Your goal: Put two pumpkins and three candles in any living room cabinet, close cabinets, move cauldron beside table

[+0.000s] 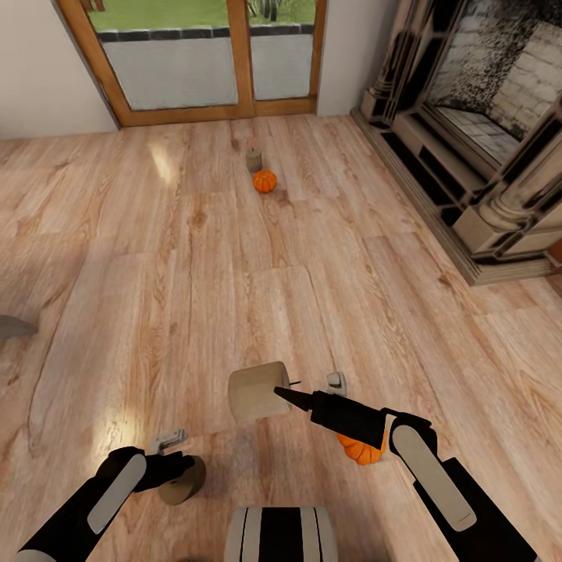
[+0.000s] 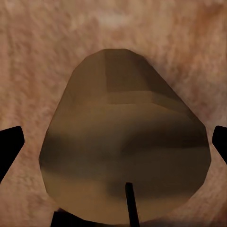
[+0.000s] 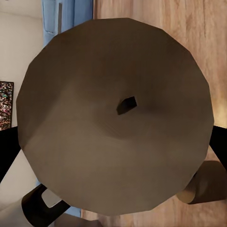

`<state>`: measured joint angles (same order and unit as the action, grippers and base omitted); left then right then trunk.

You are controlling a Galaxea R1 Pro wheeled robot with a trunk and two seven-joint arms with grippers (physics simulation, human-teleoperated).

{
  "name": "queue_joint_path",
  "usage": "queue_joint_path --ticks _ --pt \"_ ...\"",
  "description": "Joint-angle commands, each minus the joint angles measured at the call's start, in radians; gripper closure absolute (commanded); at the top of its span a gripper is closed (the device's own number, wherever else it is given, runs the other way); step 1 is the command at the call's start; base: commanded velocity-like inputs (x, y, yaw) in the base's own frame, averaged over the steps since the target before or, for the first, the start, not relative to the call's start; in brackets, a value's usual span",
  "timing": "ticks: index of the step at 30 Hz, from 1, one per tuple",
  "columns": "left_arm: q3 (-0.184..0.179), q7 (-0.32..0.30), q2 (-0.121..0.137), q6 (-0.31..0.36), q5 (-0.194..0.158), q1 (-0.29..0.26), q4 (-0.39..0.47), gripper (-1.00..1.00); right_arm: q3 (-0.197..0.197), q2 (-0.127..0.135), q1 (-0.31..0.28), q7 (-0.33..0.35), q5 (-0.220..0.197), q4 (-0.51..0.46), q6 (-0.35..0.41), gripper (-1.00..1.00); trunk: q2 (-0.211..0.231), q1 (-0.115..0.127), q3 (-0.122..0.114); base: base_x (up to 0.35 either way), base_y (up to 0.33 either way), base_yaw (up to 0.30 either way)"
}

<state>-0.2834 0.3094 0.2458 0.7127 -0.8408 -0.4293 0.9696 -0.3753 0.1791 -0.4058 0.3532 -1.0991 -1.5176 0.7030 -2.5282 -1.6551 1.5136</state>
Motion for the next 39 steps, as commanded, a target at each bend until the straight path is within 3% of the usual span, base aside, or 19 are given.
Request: queue_joint_path --ticks 1,39 --pt "-0.003 0.010 0.001 0.001 -0.010 -0.001 0.001 -1.00 -0.001 0.000 -0.001 0.001 -0.002 0.000 0.003 1.00 0.000 0.000 0.001 -0.001 0.003 0.000" --pt "-0.003 0.010 0.001 0.001 -0.009 -0.001 0.001 -1.00 -0.001 0.000 -0.001 0.001 -0.002 -0.001 0.003 1.00 0.000 0.000 0.001 -0.024 0.000 0.000"
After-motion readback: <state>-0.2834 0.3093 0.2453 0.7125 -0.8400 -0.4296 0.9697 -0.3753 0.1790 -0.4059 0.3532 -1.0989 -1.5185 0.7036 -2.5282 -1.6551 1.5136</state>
